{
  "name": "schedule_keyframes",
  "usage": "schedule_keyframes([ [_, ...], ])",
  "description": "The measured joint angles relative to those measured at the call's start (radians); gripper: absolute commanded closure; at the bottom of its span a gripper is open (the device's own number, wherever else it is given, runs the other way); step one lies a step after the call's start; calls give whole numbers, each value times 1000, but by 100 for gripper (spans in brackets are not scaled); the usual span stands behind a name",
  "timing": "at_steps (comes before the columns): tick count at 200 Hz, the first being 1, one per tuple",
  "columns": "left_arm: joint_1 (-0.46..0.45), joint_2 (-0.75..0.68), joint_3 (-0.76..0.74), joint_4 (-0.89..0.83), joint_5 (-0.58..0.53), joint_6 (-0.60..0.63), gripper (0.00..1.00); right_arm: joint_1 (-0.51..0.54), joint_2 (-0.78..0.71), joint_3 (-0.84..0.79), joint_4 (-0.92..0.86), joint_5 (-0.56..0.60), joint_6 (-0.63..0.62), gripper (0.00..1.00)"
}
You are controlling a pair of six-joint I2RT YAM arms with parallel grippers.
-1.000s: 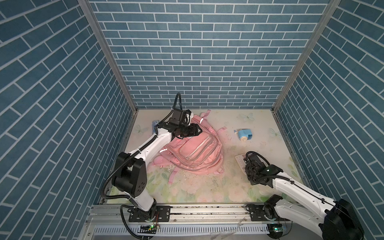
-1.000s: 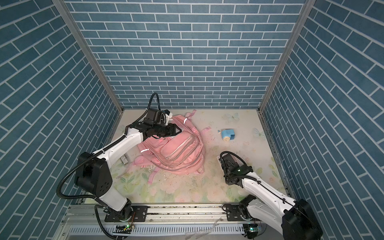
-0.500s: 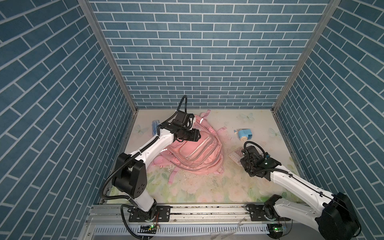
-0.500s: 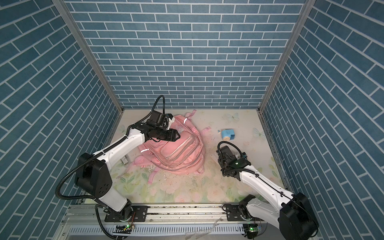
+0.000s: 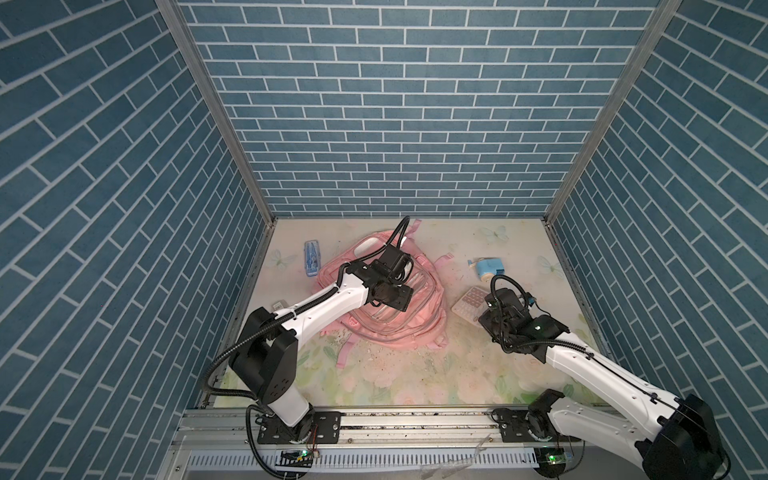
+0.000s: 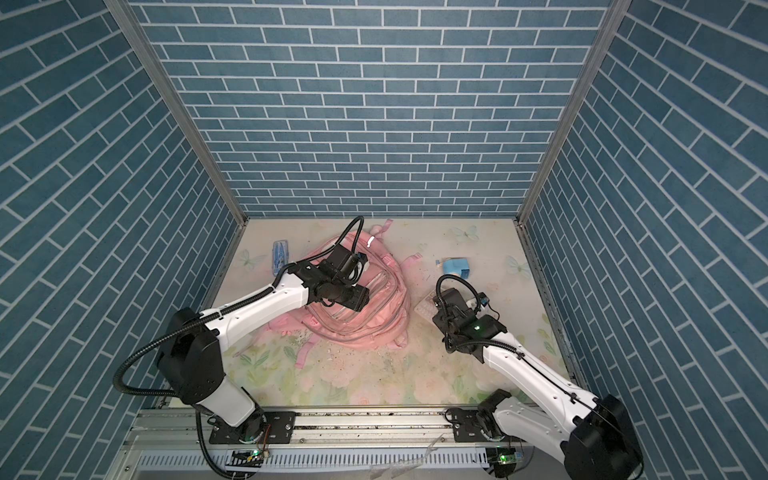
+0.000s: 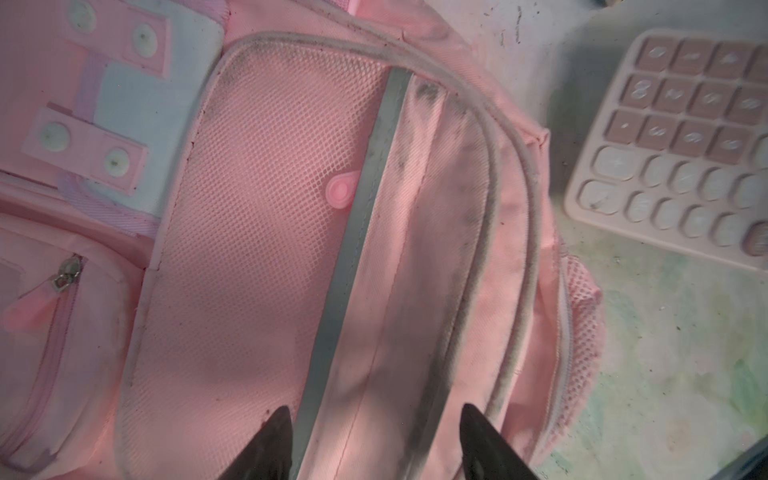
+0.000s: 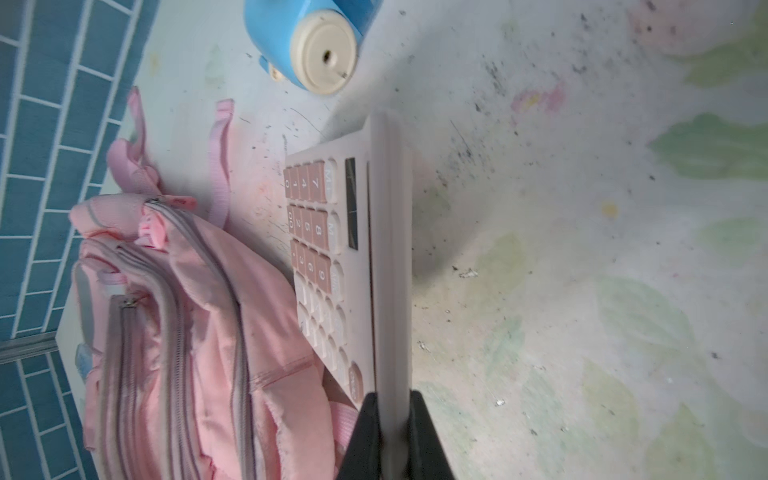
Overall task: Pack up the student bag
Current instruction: 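Carry the calculator with right gripper and lower it into the open compartment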
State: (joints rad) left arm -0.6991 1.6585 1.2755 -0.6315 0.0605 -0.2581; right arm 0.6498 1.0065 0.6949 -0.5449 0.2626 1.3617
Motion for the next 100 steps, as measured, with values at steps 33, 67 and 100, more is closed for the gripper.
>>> schedule_keyframes([
  [33,-37,62,0,-2,-55,-33,34,0,-25,10,19,0,-62,100],
  [67,-58,82,1,-5,-110,-65,34,0,-32,9,38,0,-108,100],
  [100,-60,106,3,-8,-140,-96,37,0,-35,9,71,0,-153,100],
])
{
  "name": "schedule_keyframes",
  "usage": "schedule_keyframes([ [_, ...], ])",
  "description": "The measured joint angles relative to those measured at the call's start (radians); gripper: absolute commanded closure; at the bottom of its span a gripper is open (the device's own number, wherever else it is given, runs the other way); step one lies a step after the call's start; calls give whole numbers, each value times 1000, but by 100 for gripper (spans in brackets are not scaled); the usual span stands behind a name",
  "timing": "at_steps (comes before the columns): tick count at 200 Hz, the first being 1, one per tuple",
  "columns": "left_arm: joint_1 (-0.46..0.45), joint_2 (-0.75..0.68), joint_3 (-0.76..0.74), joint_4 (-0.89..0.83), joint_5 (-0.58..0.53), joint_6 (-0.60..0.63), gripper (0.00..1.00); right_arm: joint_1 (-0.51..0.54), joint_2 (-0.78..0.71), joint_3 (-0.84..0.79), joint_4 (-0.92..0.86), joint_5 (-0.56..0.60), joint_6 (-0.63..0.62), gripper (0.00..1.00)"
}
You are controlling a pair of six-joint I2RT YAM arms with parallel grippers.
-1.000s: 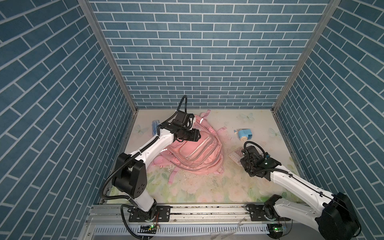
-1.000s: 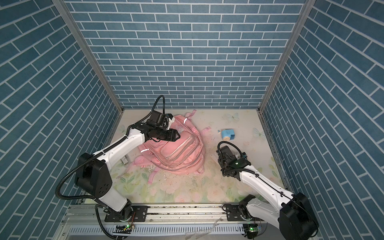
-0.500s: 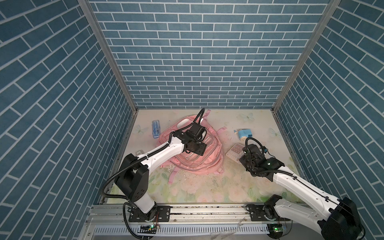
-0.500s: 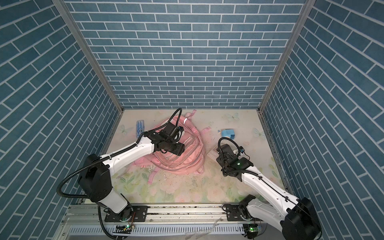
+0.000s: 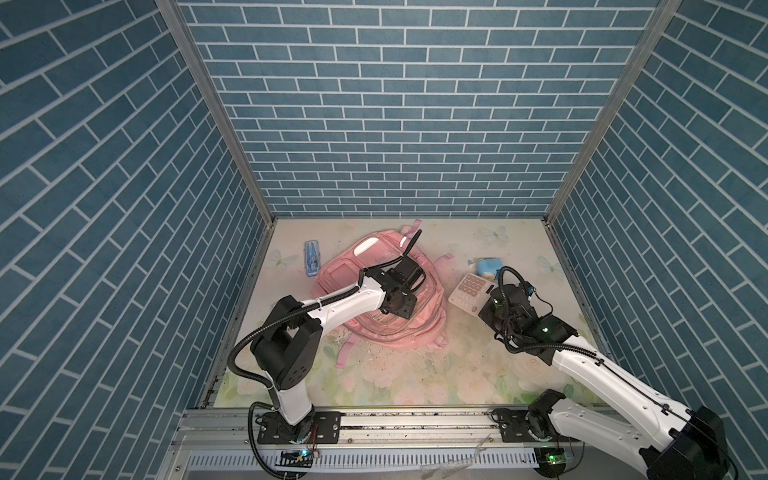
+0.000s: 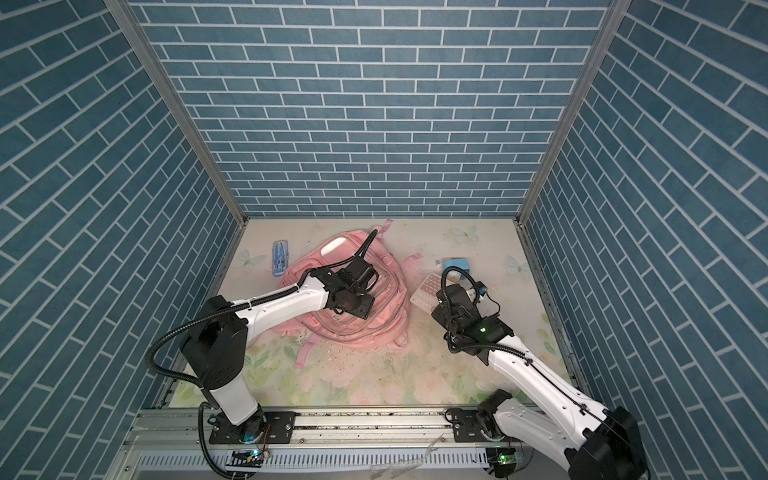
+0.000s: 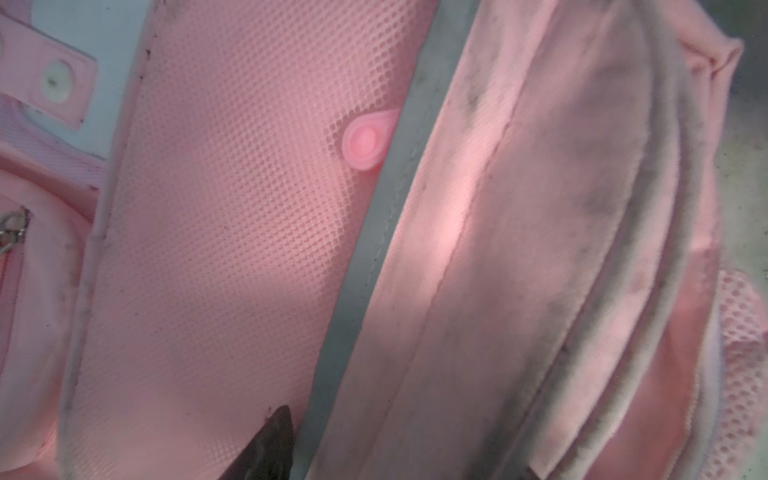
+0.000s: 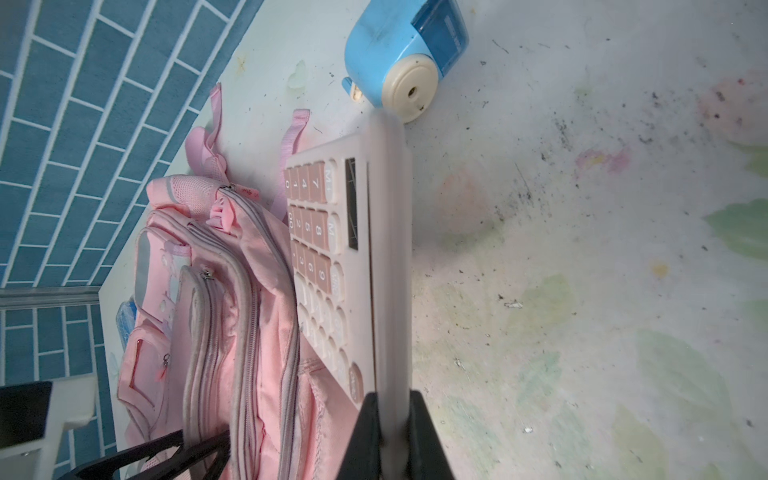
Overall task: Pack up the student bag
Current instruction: 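Carry the calculator with right gripper and lower it into the open compartment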
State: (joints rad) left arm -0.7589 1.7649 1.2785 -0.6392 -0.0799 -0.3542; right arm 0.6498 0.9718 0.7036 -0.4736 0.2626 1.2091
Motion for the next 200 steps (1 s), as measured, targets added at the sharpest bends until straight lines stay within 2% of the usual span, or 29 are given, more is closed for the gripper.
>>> schedule_keyframes([
  [15,-3,2,0,0,-10,-13,44,0,3,0,11,-2,-14,100],
  [29,-4,4,0,0,-18,-26,59,0,5,0,18,-6,-21,100],
  [48,-9,5,2,0,-24,-40,92,0,2,0,20,-5,-32,100],
  [56,-10,6,8,-7,-24,-34,100,0,-2,0,20,-4,-34,100],
  [128,3,46,322,-152,-5,-31,100,-29,-98,10,61,-9,-98,100],
  [165,31,46,478,-182,35,-43,100,-34,-50,53,88,-75,-127,100],
  [200,55,46,513,-180,98,-55,100,-34,37,55,185,-167,-136,100],
])
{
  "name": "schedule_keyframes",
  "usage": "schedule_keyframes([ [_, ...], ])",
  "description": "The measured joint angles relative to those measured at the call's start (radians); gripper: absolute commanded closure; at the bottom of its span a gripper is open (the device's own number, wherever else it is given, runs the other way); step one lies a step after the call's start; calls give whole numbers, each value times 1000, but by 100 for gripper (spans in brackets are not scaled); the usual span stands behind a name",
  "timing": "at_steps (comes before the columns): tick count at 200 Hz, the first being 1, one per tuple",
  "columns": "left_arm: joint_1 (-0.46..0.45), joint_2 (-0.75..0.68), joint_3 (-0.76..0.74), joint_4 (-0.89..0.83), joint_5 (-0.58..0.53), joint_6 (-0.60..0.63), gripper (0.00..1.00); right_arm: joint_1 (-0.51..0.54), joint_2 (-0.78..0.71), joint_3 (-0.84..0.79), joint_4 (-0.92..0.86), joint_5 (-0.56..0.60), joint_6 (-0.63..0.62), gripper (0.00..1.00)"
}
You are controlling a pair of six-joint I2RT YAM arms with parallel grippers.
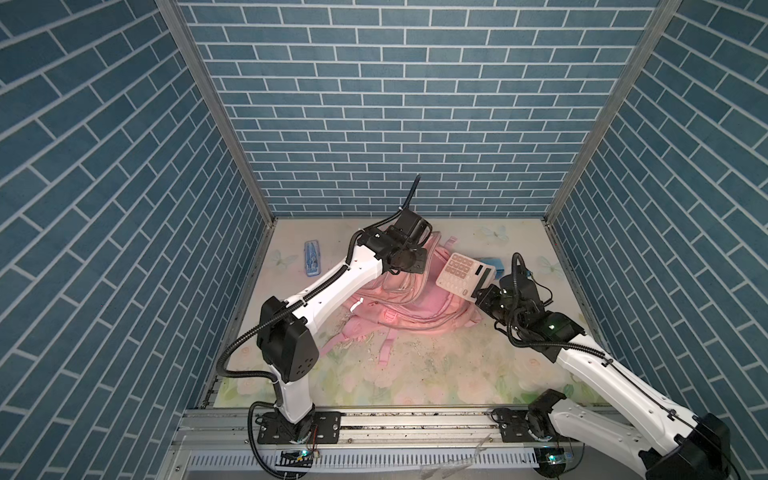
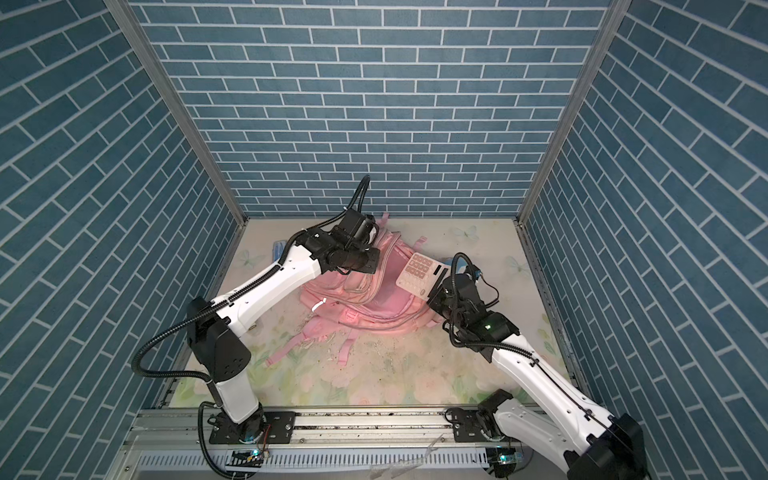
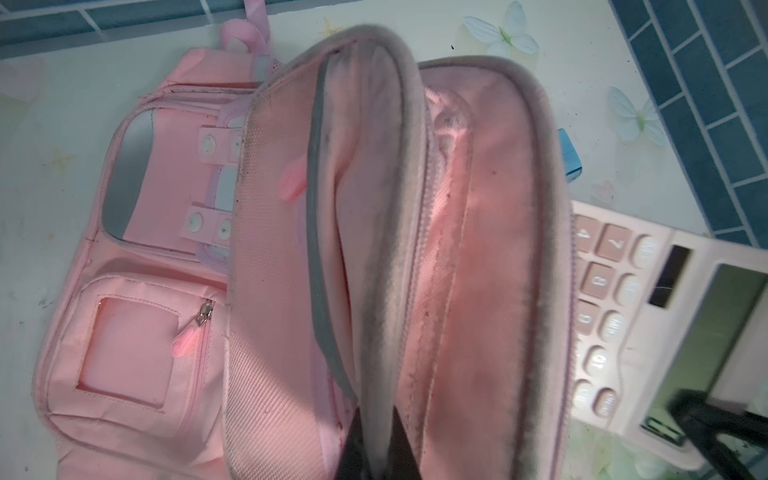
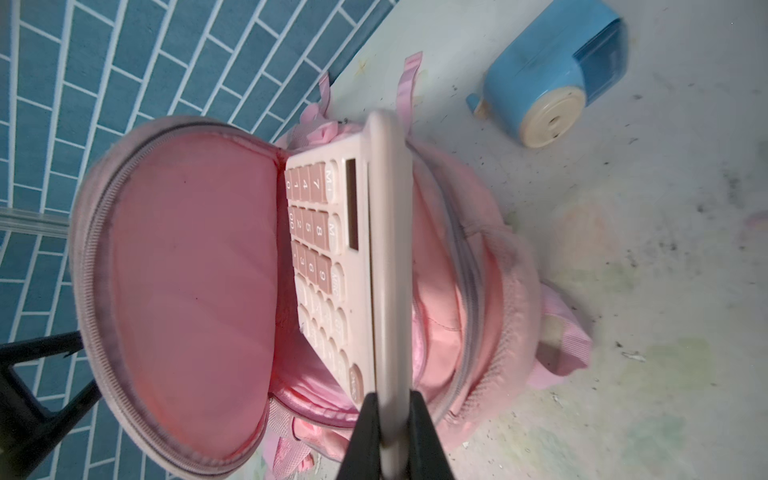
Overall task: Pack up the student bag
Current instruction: 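Carry the calculator with right gripper and lower it into the open compartment, then open the right gripper, release the calculator, and raise it out of the bag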
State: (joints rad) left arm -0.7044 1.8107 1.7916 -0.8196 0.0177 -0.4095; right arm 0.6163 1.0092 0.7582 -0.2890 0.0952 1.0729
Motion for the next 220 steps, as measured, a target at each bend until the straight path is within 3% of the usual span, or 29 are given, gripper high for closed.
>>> schedule_keyframes([
  [55,41,-25,-74,104,135,-73,100,0,306,20,222,-125,0,100],
  [95,41,-42,-113,147,153,-100,100,-7,549,71,470,-212,21,100],
  [145,41,-77,-162,183,157,-116,100,-23,736,187,623,-245,49,97],
  [160,41,-84,-183,200,161,-120,100,-30,789,209,652,-252,56,87],
  [173,41,-85,-203,215,167,-123,100,-32,824,228,662,-257,57,66],
  [188,45,-85,-220,228,175,-126,100,-34,844,253,655,-255,49,52],
  [220,58,-85,-229,242,198,-131,100,-34,822,304,591,-217,21,35],
])
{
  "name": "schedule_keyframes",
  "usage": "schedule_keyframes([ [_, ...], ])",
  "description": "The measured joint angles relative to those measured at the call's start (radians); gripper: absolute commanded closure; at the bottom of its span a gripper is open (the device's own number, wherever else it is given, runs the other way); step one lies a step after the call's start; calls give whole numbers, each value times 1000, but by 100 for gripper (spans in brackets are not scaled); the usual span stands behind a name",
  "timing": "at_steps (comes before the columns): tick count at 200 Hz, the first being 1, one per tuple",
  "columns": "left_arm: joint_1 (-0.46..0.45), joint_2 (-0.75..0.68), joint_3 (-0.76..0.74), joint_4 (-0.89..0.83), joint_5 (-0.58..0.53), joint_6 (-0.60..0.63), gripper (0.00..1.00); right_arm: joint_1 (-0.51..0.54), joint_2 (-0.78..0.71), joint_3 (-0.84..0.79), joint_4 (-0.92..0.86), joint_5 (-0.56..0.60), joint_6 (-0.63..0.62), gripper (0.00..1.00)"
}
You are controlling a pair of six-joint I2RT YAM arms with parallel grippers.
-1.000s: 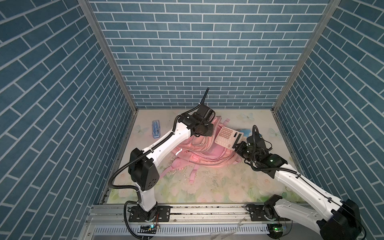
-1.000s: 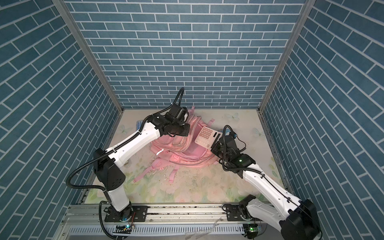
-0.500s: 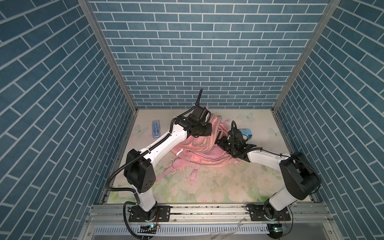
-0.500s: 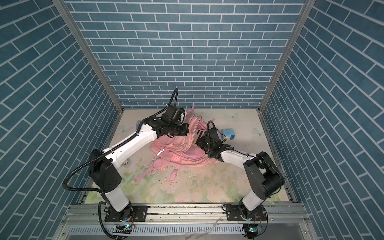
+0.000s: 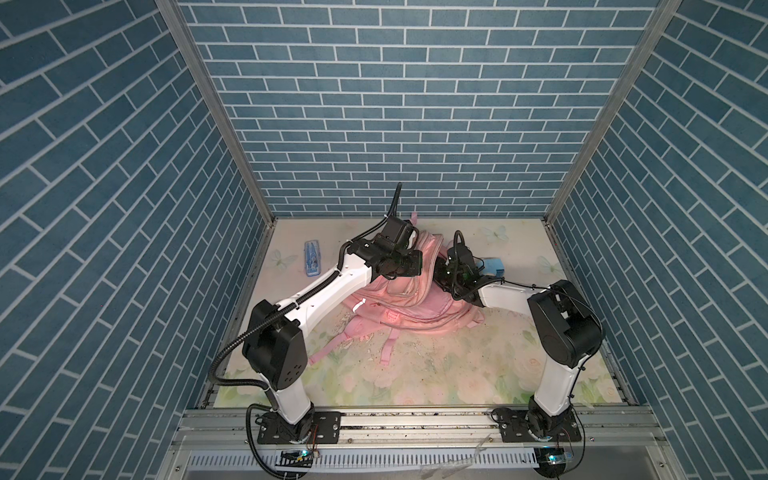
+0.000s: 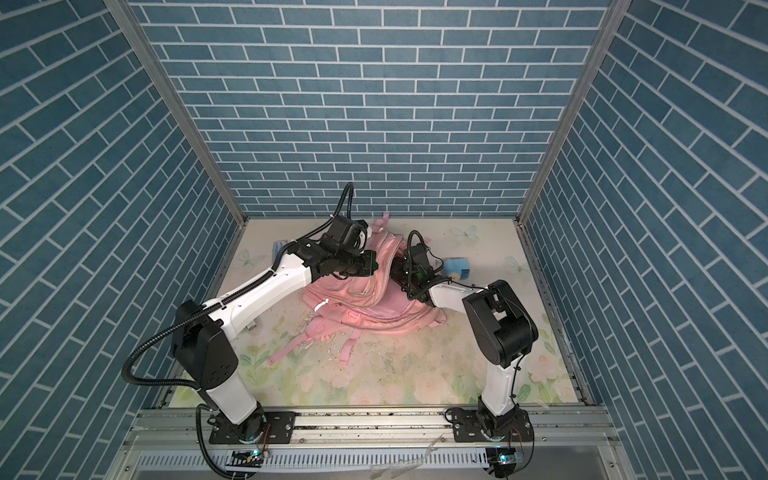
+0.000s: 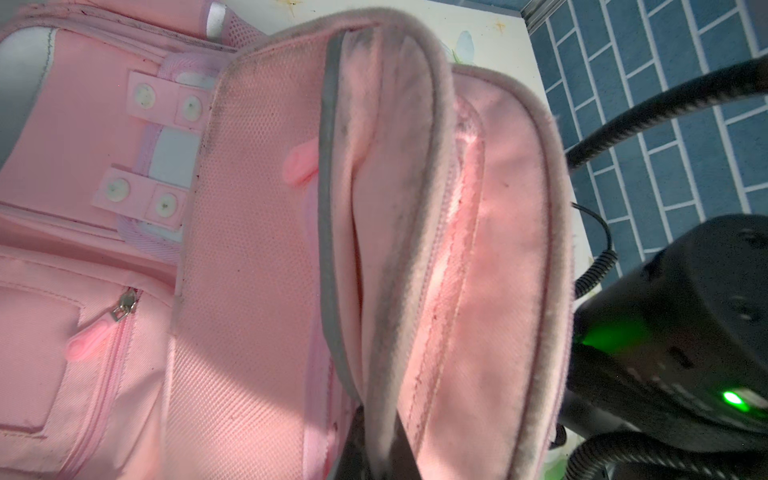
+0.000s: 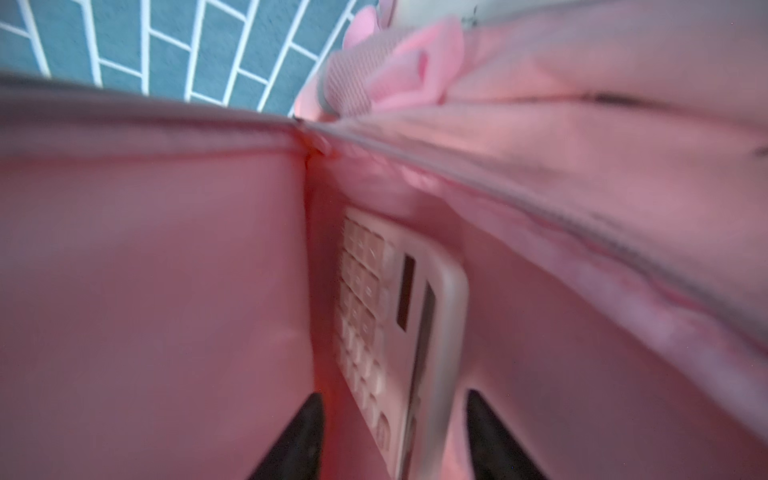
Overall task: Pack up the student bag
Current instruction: 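Open the right gripper, release the calculator, and raise it out of the bag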
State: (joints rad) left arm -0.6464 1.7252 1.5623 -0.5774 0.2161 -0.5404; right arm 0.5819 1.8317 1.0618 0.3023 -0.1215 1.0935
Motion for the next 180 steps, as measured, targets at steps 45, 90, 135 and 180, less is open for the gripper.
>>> schedule_keyframes([
  [45,8,0,-2,8,11,-2,100,-3,-193,-94,-108,40,-108,30],
  [90,4,-8,-21,13,-7,2,100,-5,-451,-210,-252,100,-267,30],
  [135,-26,-14,-93,61,-32,6,100,-12,-718,-325,-430,260,-369,29],
  [180,-90,43,-114,135,-57,-5,100,-147,-869,-396,-517,286,-426,17],
])
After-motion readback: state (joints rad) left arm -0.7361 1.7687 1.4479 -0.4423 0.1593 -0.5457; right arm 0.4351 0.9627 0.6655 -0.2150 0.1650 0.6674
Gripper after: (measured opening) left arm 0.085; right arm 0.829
